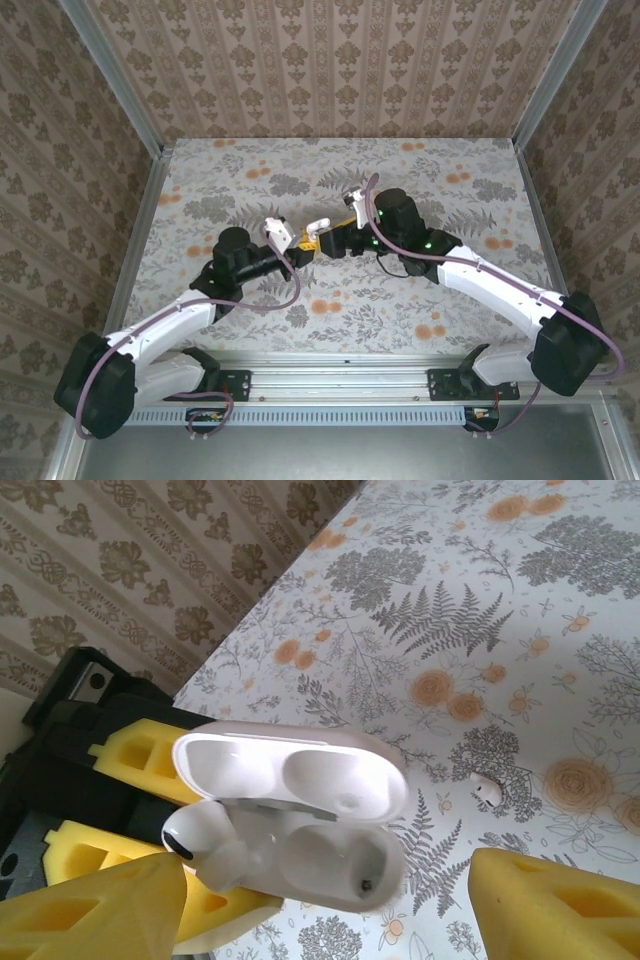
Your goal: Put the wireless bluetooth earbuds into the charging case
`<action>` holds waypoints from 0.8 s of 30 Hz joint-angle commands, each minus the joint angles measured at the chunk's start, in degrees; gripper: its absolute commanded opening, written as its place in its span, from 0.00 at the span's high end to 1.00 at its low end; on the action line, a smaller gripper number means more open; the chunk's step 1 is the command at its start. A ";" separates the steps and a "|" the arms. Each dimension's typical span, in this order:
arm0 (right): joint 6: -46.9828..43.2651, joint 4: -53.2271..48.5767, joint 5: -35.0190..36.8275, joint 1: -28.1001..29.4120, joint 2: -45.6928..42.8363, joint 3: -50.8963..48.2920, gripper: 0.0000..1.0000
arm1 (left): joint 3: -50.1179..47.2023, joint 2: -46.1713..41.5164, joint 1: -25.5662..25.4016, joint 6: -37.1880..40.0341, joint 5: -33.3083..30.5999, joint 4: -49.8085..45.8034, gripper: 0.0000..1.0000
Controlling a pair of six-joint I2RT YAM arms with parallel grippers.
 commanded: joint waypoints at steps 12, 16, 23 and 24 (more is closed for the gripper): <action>1.99 3.36 -4.68 -2.86 -0.01 0.26 0.27 | -0.60 -2.86 0.72 -0.22 -0.85 0.23 0.82; 3.21 0.80 -3.90 -3.86 -0.01 1.18 0.29 | -2.69 -5.68 2.46 -3.34 -7.09 -0.24 0.82; 3.96 -15.50 -0.06 -3.86 9.05 11.38 0.34 | -6.40 -13.97 8.06 -9.97 -17.30 -7.19 0.82; 4.56 -18.59 0.44 -3.85 11.24 13.62 0.35 | -6.49 -15.05 8.93 -10.97 -18.60 -8.98 0.82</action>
